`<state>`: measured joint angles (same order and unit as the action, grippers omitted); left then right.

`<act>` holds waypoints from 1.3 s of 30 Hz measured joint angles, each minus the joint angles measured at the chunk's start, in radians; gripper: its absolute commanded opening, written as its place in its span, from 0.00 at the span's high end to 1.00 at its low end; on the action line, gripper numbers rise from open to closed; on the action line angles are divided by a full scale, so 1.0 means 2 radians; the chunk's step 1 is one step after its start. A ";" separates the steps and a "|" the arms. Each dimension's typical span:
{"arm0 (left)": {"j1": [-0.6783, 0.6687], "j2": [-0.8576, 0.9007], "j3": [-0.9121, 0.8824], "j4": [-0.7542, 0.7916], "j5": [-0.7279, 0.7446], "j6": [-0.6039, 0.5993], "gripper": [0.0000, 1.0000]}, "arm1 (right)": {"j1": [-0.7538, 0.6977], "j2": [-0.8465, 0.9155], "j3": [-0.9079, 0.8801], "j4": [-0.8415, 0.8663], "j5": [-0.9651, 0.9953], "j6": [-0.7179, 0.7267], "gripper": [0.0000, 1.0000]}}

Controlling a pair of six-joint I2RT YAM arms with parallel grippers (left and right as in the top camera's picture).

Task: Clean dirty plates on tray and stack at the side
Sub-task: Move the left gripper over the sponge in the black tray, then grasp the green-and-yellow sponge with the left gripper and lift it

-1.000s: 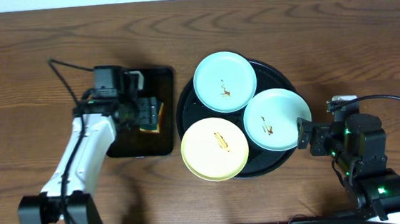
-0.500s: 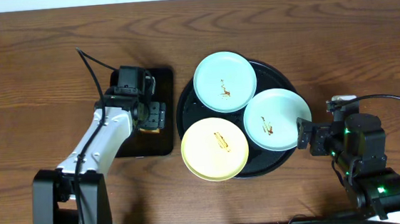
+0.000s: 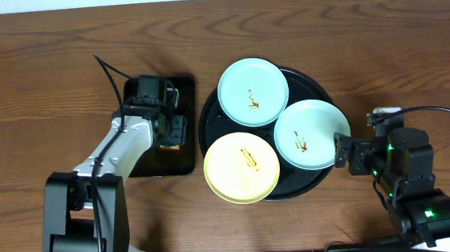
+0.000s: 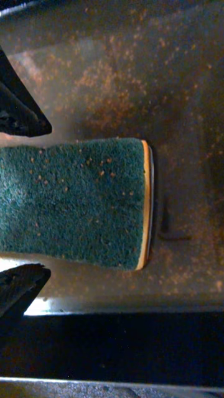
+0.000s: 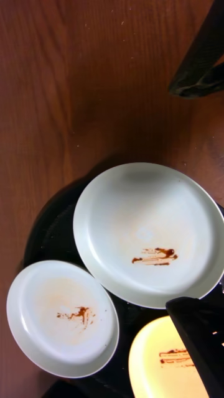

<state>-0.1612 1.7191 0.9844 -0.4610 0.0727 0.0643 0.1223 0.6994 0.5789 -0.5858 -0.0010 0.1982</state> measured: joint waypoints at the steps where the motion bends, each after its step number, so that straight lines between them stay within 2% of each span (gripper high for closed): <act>1: 0.000 0.000 0.000 0.001 0.001 0.000 0.36 | 0.000 0.000 0.000 0.000 0.000 0.000 0.01; 6: 0.000 0.000 0.000 0.007 0.002 0.000 0.44 | 0.000 0.000 0.000 0.000 0.000 0.000 0.01; 12: 0.000 0.000 0.000 0.010 0.003 0.000 0.45 | 0.000 0.000 0.000 0.000 0.000 0.000 0.01; 18: 0.000 0.000 -0.003 0.016 0.003 -0.002 0.61 | 0.000 0.000 0.000 0.000 0.000 0.000 0.01; 20: 0.000 0.000 -0.004 0.018 0.003 0.000 0.62 | 0.000 0.000 0.000 0.000 0.000 0.000 0.01; 24: 0.000 0.000 -0.004 0.018 0.003 -0.003 0.72 | 0.000 0.000 0.000 0.000 0.000 0.000 0.01; 39: 0.000 0.000 -0.015 0.029 0.003 -0.014 0.69 | 0.000 0.000 0.000 0.000 0.000 0.000 0.01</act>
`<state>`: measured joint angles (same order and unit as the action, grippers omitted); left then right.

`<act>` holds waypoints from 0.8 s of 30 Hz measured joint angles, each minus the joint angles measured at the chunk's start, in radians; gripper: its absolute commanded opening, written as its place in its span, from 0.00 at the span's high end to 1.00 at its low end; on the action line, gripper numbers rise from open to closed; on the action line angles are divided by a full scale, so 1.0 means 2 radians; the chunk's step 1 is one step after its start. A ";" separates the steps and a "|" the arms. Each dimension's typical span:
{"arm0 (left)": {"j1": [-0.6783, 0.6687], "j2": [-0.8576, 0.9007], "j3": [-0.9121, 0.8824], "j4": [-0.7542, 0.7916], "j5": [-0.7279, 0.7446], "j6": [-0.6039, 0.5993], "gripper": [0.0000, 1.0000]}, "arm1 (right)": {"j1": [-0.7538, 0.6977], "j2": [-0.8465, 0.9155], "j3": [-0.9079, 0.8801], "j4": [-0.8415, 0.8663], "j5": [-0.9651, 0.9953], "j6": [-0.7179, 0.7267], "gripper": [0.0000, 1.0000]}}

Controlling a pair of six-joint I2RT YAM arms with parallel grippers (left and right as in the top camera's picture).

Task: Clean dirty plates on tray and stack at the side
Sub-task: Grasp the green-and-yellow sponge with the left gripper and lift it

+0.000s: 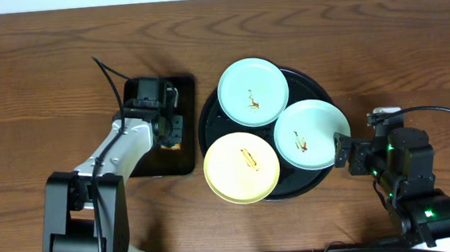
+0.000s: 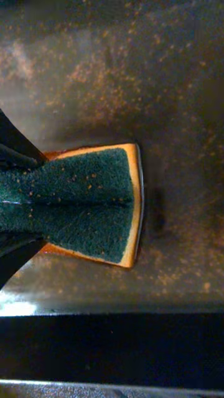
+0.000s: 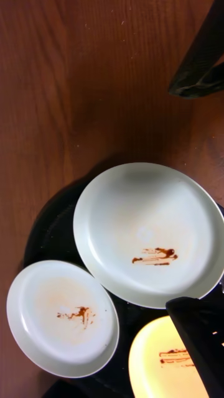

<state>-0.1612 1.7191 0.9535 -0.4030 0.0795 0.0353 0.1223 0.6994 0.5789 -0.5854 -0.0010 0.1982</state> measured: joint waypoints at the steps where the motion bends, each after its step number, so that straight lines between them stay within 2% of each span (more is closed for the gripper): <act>1: 0.000 0.000 -0.001 0.001 0.000 -0.001 0.69 | 0.000 0.000 0.000 0.000 0.000 0.000 0.01; 4: 0.000 0.000 -0.002 0.002 0.000 -0.003 0.73 | 0.000 0.000 0.000 0.000 0.000 0.000 0.01; 6: 0.000 0.000 -0.002 0.002 0.000 -0.004 0.81 | 0.000 0.000 0.000 0.000 0.000 0.000 0.01; 7: 0.000 0.000 -0.002 0.002 0.000 -0.006 0.89 | 0.000 0.000 0.000 0.000 0.000 0.000 0.01; 8: 0.000 0.000 -0.002 0.002 0.000 -0.008 0.92 | 0.000 0.000 0.000 0.000 0.000 0.000 0.01; 17: 0.000 -0.006 -0.002 -0.004 0.000 -0.017 0.93 | 0.000 0.000 0.000 0.000 0.000 0.000 0.01; 24: 0.000 -0.075 -0.002 -0.016 -0.004 -0.039 0.93 | 0.000 0.000 0.000 0.000 0.000 0.000 0.01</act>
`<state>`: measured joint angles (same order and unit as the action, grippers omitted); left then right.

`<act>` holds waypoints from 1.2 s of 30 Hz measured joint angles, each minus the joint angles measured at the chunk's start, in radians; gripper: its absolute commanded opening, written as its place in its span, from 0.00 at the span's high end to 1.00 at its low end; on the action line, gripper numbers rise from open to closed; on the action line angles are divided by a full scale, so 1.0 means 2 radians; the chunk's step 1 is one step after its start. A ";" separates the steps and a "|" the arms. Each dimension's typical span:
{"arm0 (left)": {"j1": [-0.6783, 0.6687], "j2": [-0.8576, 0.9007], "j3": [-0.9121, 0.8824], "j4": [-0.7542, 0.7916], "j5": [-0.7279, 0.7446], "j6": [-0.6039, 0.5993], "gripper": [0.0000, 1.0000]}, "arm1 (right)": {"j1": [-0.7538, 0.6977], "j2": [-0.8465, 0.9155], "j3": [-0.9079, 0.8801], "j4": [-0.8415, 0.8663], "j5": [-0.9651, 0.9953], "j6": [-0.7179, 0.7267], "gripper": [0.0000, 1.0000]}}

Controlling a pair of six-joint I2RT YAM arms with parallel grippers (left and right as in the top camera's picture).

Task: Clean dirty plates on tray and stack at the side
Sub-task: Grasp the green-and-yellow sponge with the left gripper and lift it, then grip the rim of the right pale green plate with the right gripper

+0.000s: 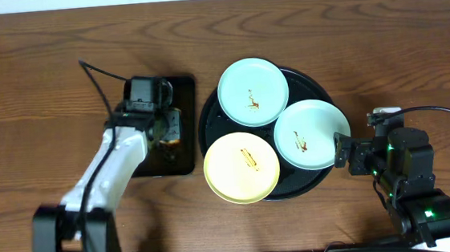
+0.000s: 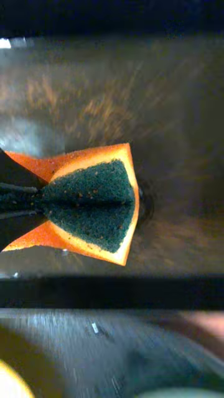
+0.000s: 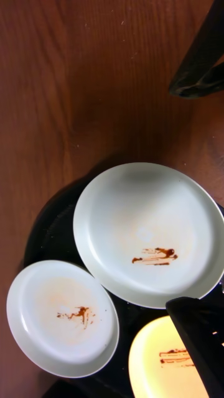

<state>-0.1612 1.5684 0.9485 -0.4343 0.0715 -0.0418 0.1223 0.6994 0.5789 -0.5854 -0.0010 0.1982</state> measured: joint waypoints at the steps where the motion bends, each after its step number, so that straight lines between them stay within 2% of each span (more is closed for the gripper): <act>1: 0.000 -0.013 0.000 0.000 0.000 -0.004 0.93 | 0.000 0.000 0.000 0.000 0.000 0.000 0.01; 8: 0.000 -0.054 0.000 0.003 -0.009 -0.030 0.93 | 0.000 0.000 0.000 0.000 0.000 0.000 0.01; 11: 0.000 -0.065 0.000 0.011 -0.011 -0.033 0.93 | 0.000 0.000 0.000 0.000 0.002 0.000 0.04; 22: 0.019 -0.117 0.000 0.016 -0.013 -0.077 0.92 | 0.000 0.012 0.000 0.007 0.046 0.002 0.04; 29: 0.023 -0.135 0.000 0.038 -0.010 -0.084 0.92 | 0.000 0.073 0.001 0.038 0.052 0.002 0.11; 36: 0.024 -0.171 0.000 0.041 0.002 -0.076 0.93 | 0.000 0.166 0.001 0.063 0.053 0.018 0.11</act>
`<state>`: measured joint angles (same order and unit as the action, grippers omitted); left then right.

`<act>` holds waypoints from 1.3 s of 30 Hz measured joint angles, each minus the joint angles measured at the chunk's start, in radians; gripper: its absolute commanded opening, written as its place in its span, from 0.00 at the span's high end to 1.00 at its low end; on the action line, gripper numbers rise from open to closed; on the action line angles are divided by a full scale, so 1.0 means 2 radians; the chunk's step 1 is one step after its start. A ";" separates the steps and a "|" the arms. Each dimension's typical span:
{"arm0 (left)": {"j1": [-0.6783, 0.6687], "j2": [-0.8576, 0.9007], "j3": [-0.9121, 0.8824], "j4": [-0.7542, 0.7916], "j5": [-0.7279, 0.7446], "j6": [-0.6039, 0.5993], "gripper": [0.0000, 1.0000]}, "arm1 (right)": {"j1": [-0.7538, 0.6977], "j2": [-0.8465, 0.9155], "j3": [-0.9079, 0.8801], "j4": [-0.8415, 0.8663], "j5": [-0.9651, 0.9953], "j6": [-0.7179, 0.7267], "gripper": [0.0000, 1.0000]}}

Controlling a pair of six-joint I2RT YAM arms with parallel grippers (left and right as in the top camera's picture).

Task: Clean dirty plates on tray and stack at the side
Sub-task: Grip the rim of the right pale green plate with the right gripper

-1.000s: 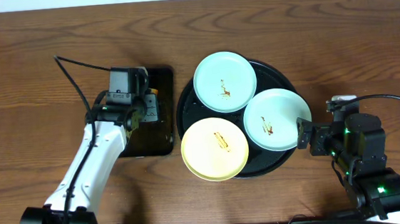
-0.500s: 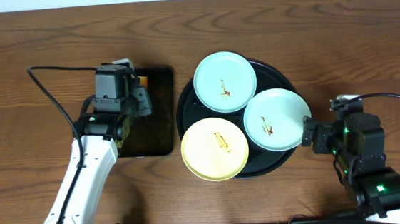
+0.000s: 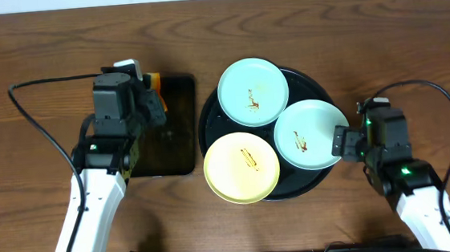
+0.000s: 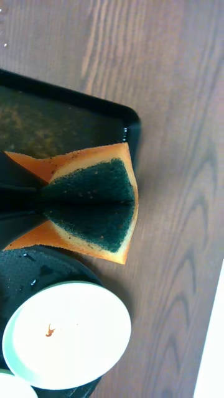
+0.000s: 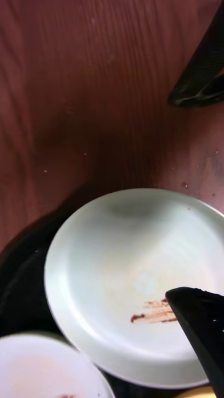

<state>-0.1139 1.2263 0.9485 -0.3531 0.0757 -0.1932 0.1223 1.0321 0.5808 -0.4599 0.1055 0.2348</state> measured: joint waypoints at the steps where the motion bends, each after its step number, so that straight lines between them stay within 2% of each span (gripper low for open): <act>1: 0.000 -0.005 0.000 0.000 0.000 0.004 0.93 | 0.000 0.008 0.000 0.004 0.000 0.002 0.11; 13: 0.000 -0.041 0.000 -0.001 0.002 0.013 0.92 | -0.025 0.071 0.000 0.044 0.000 0.023 0.19; 26: 0.000 -0.041 0.000 -0.007 0.002 0.017 0.93 | -0.034 0.142 0.000 0.057 -0.014 0.032 0.45; 30: 0.000 -0.041 0.000 -0.007 0.002 0.017 0.93 | -0.034 0.162 0.000 0.061 -0.015 0.033 0.58; 39: 0.000 -0.041 0.000 -0.007 0.002 0.017 0.93 | -0.034 0.171 0.005 0.066 -0.023 0.035 0.74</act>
<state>-0.1139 1.1442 0.9485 -0.3664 0.0799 -0.1596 0.0544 1.3739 0.5900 -0.3271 0.0593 0.3038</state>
